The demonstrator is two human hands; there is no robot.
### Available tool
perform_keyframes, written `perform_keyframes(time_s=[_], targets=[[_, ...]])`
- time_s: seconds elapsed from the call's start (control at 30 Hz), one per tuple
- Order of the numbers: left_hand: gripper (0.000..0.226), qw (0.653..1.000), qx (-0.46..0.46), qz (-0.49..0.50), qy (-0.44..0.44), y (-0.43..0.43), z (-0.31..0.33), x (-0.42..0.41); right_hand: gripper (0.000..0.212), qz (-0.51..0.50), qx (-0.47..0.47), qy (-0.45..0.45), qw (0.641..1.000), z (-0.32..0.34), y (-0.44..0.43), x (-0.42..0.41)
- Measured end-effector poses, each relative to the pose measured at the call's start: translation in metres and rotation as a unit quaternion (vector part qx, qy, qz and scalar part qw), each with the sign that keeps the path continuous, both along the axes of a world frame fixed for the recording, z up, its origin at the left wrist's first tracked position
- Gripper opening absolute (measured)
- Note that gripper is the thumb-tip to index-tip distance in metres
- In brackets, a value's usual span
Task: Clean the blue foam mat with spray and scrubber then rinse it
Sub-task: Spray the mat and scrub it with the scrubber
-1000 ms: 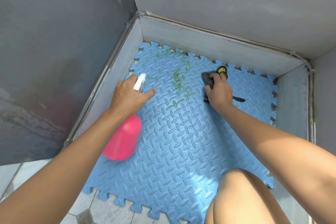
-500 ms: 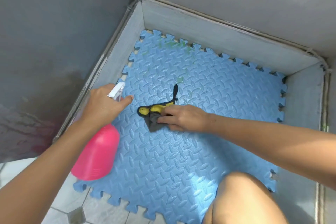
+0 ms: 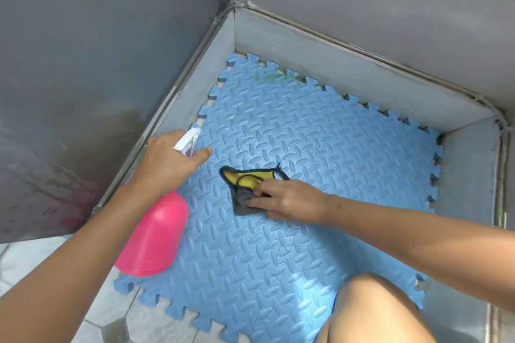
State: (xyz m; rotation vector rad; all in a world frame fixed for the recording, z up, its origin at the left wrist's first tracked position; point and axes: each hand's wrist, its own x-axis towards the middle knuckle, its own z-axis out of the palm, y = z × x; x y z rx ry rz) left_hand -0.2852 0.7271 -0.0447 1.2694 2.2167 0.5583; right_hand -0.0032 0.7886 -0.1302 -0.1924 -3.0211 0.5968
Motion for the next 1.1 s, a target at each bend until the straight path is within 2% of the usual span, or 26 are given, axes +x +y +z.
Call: perform_keyframes(time_s=[0.07, 0.1, 0.17, 0.2, 0.27, 0.3, 0.33, 0.37, 0.4, 0.47, 0.5, 0.57, 0.6, 0.63, 0.7, 0.77, 0.83, 1.0, 1.1], targets=[[0.046, 1.000, 0.008, -0.001, -0.005, -0.001, 0.003, 0.001, 0.039, 0.030, 0.025, 0.007, 0.999, 0.003, 0.022, -0.006], [0.046, 1.000, 0.015, -0.003, -0.004, -0.002, 0.005, 0.001, 0.039, -0.001, 0.047, 0.010, 0.999, 0.004, 0.044, -0.013], [0.047, 1.000, 0.024, -0.002, 0.002, -0.004, 0.008, 0.003, 0.042, -0.167, 0.071, 0.018, 0.983, 0.006, 0.096, -0.033], [0.047, 1.000, 0.028, 0.000, 0.005, -0.006, 0.008, 0.003, 0.042, -0.285, 0.063, 0.017, 0.956, 0.007, 0.121, -0.042], [0.047, 0.999, 0.041, 0.004, 0.011, -0.008, 0.009, 0.004, 0.041, -0.506, 0.006, 0.023, 0.862, 0.007, 0.159, -0.060], [0.047, 0.999, 0.047, 0.005, 0.014, -0.009, 0.009, 0.004, 0.040, -0.570, -0.013, 0.031, 0.821, 0.007, 0.166, -0.072], [0.047, 0.999, 0.049, 0.006, 0.015, -0.009, 0.008, 0.003, 0.040, -0.593, -0.016, 0.039, 0.804, 0.007, 0.167, -0.086], [0.046, 0.999, 0.048, 0.007, 0.016, -0.009, 0.006, 0.001, 0.040, -0.574, -0.015, 0.045, 0.818, 0.007, 0.161, -0.102], [0.046, 0.999, 0.043, 0.006, 0.019, -0.009, 0.004, 0.000, 0.039, -0.516, -0.012, 0.048, 0.855, 0.006, 0.149, -0.118], [0.044, 0.999, 0.042, 0.001, 0.029, -0.008, 0.002, -0.001, 0.037, -0.309, 0.003, 0.052, 0.950, 0.003, 0.112, -0.144], [0.043, 0.998, 0.046, -0.002, 0.033, -0.007, 0.001, -0.001, 0.036, -0.184, 0.009, 0.054, 0.981, 0.001, 0.093, -0.151], [0.037, 0.998, 0.052, -0.004, 0.033, -0.006, -0.001, -0.002, 0.037, -0.009, 0.020, 0.027, 0.999, 0.002, 0.083, -0.154], [0.035, 0.998, 0.054, -0.005, 0.031, -0.006, -0.001, -0.002, 0.039, 0.012, 0.033, 0.014, 0.999, 0.005, 0.092, -0.154], [0.035, 0.998, 0.057, -0.006, 0.028, -0.007, -0.001, -0.002, 0.041, -0.013, 0.049, 0.003, 0.999, 0.009, 0.106, -0.154], [0.038, 0.998, 0.063, -0.002, 0.020, -0.009, -0.001, -0.004, 0.041, -0.149, 0.056, 0.002, 0.987, 0.015, 0.144, -0.150], [0.043, 0.997, 0.074, 0.004, 0.005, -0.010, 0.000, -0.005, 0.038, -0.300, 0.043, -0.015, 0.953, 0.021, 0.180, -0.140], [0.048, 0.997, 0.078, 0.007, 0.001, -0.010, 0.000, -0.006, 0.037, -0.399, 0.020, -0.032, 0.916, 0.022, 0.202, -0.133], [0.047, 0.997, 0.076, 0.012, -0.007, -0.010, -0.002, -0.006, 0.043, -0.446, 0.005, -0.044, 0.894, 0.020, 0.187, -0.089], [0.040, 0.997, 0.072, 0.006, -0.017, -0.010, -0.004, -0.007, 0.044, -0.518, 0.024, -0.035, 0.855, 0.013, 0.163, -0.011]])
